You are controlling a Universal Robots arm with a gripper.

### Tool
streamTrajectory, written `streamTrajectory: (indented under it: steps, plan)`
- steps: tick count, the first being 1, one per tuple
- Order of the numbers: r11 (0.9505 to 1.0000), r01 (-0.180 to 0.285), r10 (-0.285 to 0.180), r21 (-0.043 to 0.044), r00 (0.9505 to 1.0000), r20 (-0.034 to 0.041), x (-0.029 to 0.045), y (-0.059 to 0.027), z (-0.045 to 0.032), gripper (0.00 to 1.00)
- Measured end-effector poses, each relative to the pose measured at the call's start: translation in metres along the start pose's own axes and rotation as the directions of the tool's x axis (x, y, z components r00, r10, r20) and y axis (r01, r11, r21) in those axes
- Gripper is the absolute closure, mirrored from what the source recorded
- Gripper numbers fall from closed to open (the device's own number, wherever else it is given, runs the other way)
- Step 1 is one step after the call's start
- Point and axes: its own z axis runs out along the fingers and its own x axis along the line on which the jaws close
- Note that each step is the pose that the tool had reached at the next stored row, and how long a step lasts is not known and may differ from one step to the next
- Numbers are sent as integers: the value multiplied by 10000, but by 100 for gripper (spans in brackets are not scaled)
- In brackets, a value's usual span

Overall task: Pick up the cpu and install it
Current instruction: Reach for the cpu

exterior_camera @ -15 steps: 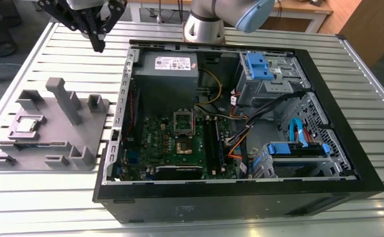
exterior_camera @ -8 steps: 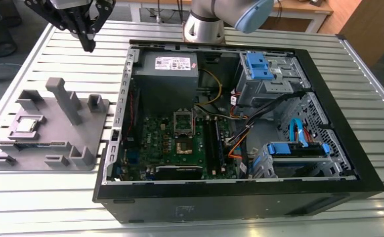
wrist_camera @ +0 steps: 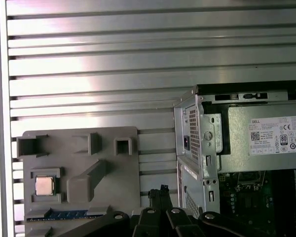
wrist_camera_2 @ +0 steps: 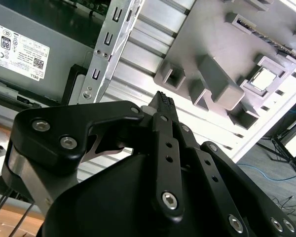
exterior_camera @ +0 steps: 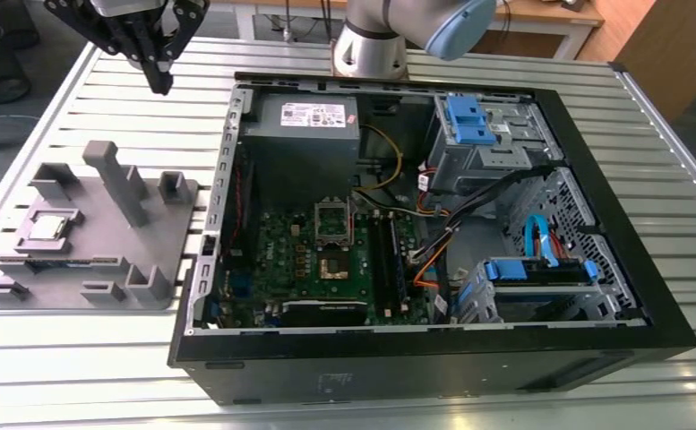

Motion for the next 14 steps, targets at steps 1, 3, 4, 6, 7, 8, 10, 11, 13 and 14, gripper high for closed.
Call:
streamTrajectory:
  steps: [1,3,4,6,7,8,10,11,13,14]
  plan:
    - [10000,0,0,0,10000,0,0,0,0,89]
    - [10000,0,0,0,10000,0,2,0,0,89]
    - [10000,-1,1,0,10000,0,7,-1,0,89]
    - [10000,-1,1,0,10000,0,22,-2,-1,89]
    - [10000,0,0,0,10000,0,32,-2,-1,89]
    - [10000,0,0,0,10000,0,44,-3,-1,89]
    - [10000,1,-1,0,10000,0,69,-5,-2,89]
    - [10000,0,0,0,10000,0,86,-7,-2,89]
    - [10000,0,0,0,10000,1,114,-9,-2,89]
    - [10000,-1,1,0,10000,1,127,-10,-3,89]
